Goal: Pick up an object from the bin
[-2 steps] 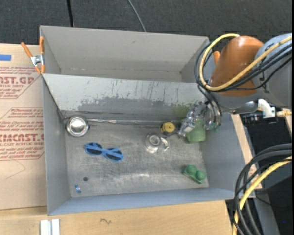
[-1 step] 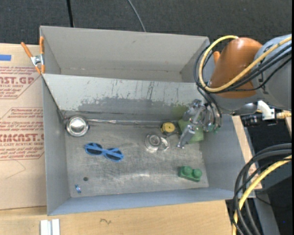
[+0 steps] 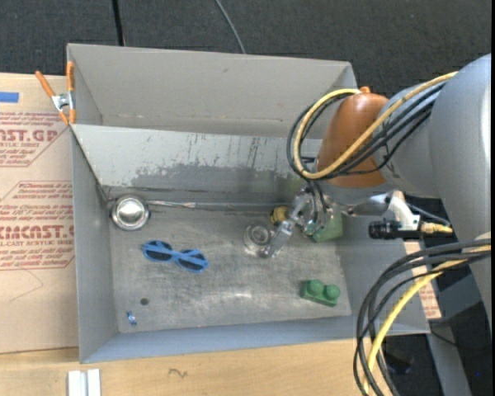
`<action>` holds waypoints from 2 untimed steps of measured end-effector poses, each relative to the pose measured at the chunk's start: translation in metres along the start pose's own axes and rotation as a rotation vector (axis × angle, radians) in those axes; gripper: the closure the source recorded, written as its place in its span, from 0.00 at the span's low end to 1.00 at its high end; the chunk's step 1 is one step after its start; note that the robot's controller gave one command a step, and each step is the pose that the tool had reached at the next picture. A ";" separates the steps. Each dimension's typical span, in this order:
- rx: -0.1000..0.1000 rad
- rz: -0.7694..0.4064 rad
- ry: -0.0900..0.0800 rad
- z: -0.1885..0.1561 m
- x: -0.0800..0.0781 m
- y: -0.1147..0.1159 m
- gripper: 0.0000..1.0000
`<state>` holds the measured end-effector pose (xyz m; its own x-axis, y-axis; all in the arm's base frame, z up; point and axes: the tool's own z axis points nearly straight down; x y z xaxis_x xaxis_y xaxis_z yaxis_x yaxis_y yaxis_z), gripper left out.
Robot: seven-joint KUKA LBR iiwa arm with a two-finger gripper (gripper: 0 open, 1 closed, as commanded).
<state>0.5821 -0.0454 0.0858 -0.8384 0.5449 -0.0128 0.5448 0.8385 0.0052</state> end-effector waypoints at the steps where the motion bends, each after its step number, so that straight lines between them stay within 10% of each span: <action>1: -0.001 0.052 -0.012 0.007 0.011 0.025 0.00; 2: -0.010 0.053 -0.029 0.002 0.006 0.026 1.00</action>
Offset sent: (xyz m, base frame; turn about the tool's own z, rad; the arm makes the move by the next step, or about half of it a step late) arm -0.0026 0.0306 -0.0158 0.0495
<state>0.5915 -0.0202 0.0836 -0.8077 0.5882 -0.0409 0.5881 0.8086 0.0165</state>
